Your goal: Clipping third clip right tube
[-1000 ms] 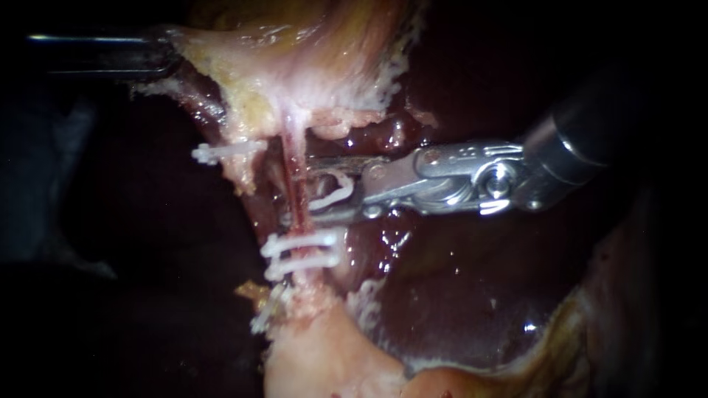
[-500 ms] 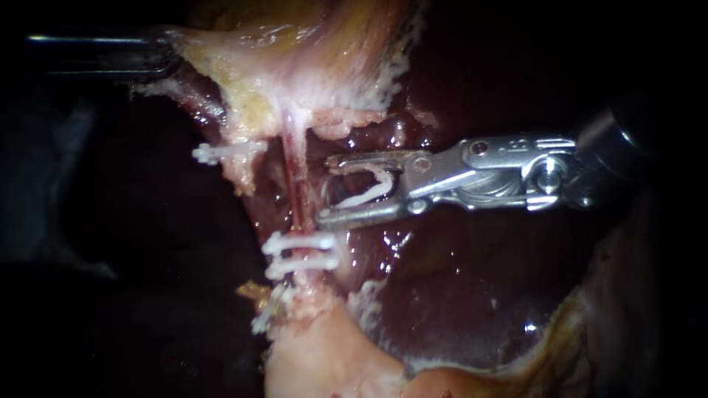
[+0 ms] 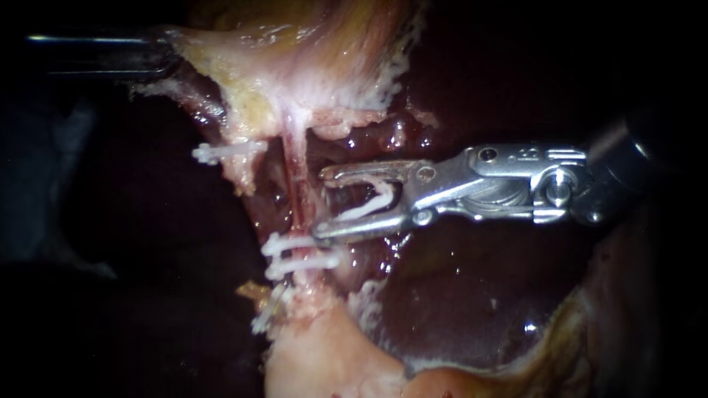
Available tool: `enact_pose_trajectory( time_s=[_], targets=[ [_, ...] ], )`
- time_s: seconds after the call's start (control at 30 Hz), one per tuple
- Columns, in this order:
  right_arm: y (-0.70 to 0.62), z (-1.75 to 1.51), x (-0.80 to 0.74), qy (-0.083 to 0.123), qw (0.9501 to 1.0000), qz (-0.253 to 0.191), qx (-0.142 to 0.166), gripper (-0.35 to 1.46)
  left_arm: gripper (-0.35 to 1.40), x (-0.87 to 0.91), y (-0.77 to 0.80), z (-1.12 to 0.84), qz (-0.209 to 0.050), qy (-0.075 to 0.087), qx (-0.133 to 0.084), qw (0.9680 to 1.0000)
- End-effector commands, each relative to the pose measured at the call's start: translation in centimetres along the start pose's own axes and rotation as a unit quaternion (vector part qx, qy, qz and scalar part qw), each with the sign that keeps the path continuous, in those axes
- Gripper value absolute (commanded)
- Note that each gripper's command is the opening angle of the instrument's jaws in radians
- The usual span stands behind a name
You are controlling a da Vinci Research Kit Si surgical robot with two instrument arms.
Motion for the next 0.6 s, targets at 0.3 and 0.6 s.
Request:
enact_pose_trajectory(
  time_s=[0.3, 0.6],
  targets=[
    [0.07, 0.20, 0.06, 0.008, 0.9999, 0.009, -0.003, 0.45, -0.35, 0.00, 0.00, 0.00, 0.000, 0.000, 0.000, 1.0000],
    [0.11, 0.43, 0.13, 0.036, 0.9990, 0.024, 0.013, 0.45, -0.35, 0.00, 0.00, 0.00, 0.000, 0.000, 0.000, 1.0000]
  ],
)
